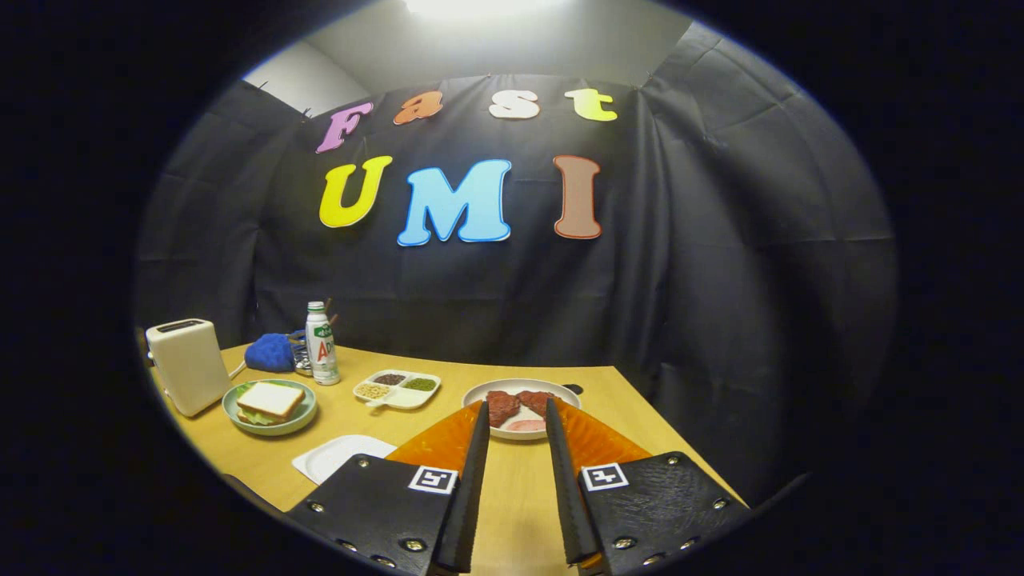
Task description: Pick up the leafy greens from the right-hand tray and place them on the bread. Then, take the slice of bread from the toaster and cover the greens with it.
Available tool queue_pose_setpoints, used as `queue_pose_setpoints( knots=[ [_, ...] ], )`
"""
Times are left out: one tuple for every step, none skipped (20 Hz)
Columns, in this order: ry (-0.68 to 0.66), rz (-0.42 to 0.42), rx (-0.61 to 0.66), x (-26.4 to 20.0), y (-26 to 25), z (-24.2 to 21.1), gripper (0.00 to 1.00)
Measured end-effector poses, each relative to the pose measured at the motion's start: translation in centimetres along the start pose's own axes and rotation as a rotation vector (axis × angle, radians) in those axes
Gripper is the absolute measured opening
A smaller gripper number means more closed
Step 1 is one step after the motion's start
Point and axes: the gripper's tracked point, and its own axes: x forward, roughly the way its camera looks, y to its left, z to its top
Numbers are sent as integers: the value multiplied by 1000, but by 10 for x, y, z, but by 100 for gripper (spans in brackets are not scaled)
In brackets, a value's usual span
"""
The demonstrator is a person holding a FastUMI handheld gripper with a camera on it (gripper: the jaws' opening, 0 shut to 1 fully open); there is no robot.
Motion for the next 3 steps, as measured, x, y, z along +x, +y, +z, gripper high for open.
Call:
queue_pose_setpoints(
  knots=[
    [4, 1, 11, 0, -13, -4, 42],
    [2, 5, 11, 0, -24, -10, 42],
    [-6, 2, -2, 1, -38, -13, 42]
  ],
)
